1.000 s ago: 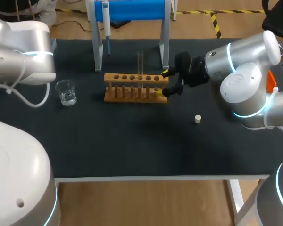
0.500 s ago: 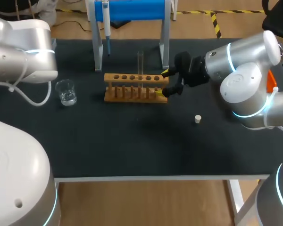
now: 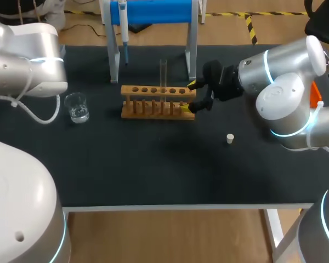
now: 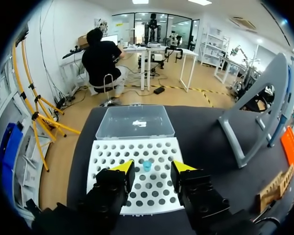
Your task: Invert the test tube, pick up the pipette, mount the tip to pipette, aspirate from beaker and dispense into the tube, eject the tip, return the pipette, and cap with the stopper.
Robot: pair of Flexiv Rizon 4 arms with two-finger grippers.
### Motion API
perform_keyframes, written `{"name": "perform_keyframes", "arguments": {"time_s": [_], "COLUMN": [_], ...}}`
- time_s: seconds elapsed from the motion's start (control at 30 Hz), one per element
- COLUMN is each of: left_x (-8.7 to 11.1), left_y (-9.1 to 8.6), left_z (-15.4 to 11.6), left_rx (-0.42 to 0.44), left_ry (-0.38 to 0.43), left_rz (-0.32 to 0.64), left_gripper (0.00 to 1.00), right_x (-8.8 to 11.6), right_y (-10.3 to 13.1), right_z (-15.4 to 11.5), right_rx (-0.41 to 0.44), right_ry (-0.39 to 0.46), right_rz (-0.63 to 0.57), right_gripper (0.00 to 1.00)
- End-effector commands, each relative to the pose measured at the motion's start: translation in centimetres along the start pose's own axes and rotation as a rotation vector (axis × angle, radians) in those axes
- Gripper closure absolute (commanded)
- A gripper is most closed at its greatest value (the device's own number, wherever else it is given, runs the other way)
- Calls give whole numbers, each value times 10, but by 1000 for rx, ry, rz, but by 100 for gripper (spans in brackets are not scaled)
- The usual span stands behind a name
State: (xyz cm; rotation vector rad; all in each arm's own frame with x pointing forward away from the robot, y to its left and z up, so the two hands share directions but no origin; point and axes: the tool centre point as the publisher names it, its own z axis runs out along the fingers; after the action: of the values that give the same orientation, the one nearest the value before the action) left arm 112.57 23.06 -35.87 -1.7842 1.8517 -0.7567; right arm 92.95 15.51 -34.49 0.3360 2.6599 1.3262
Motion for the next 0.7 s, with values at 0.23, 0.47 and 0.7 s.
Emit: {"name": "perform_keyframes", "arguments": {"time_s": [0.23, 0.47, 0.7], "left_x": [-2, -4, -5], "left_y": [-1, -1, -2], "left_z": [6, 8, 10], "left_rx": [-7, -9, -14], "left_ry": [-11, -12, -16], "left_rz": [16, 9, 17], "left_gripper": [54, 55, 56], "right_x": [0, 0, 0], "right_y": [0, 0, 0], "right_z": [-1, -1, -1], "right_rx": [2, 2, 2], "right_ry": [2, 2, 2], "right_rz": [0, 0, 0], "right_gripper": [0, 0, 0]}}
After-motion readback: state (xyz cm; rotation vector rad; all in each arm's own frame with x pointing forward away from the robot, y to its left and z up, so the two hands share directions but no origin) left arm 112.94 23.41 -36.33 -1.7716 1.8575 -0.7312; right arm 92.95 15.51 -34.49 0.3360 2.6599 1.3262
